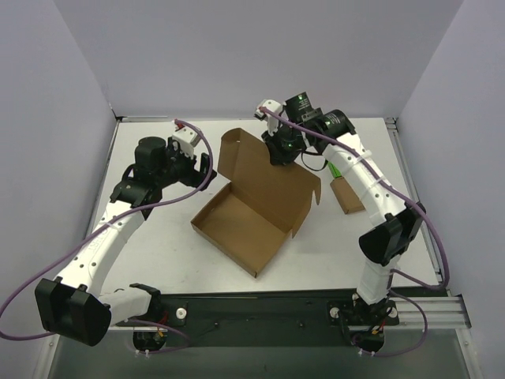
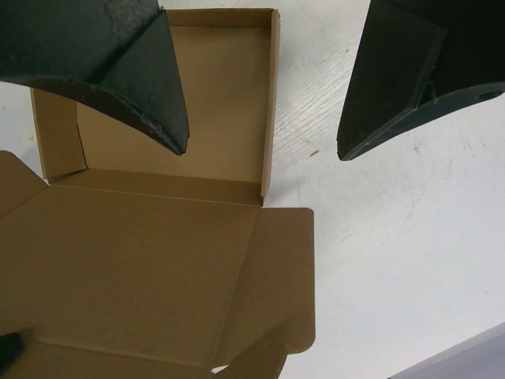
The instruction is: Fold the paper box
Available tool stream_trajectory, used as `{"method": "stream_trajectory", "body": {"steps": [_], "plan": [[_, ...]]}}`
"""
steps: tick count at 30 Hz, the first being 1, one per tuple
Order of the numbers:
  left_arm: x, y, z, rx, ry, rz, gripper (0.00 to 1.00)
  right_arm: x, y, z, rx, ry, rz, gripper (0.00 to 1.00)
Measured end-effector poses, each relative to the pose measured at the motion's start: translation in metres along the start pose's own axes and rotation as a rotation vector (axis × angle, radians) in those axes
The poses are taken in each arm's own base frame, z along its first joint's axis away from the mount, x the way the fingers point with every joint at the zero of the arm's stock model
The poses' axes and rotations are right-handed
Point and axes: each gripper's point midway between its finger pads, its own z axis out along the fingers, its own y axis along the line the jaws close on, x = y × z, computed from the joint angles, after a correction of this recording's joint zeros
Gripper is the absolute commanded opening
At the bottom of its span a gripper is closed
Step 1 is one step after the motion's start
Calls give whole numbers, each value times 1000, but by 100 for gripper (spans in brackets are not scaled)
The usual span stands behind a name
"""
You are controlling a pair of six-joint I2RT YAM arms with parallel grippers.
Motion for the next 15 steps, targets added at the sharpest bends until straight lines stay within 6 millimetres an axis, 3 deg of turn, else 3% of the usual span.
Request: {"method": "stream_trajectory", "body": {"steps": [4,7,11,15], "plan": [[0,-1,0,6,0,1,86,-7,-6,15,-2,14,-51,2],[0,-1,0,9,0,0,86,-11,-9,24,-1,22,-70,21],[1,2,1,4,2,-5,86,-16,-11,29,10,20,-74,61],[2,7,1,-7,4,-11,86,-26,-11,29,25,-10,-78,76]]}}
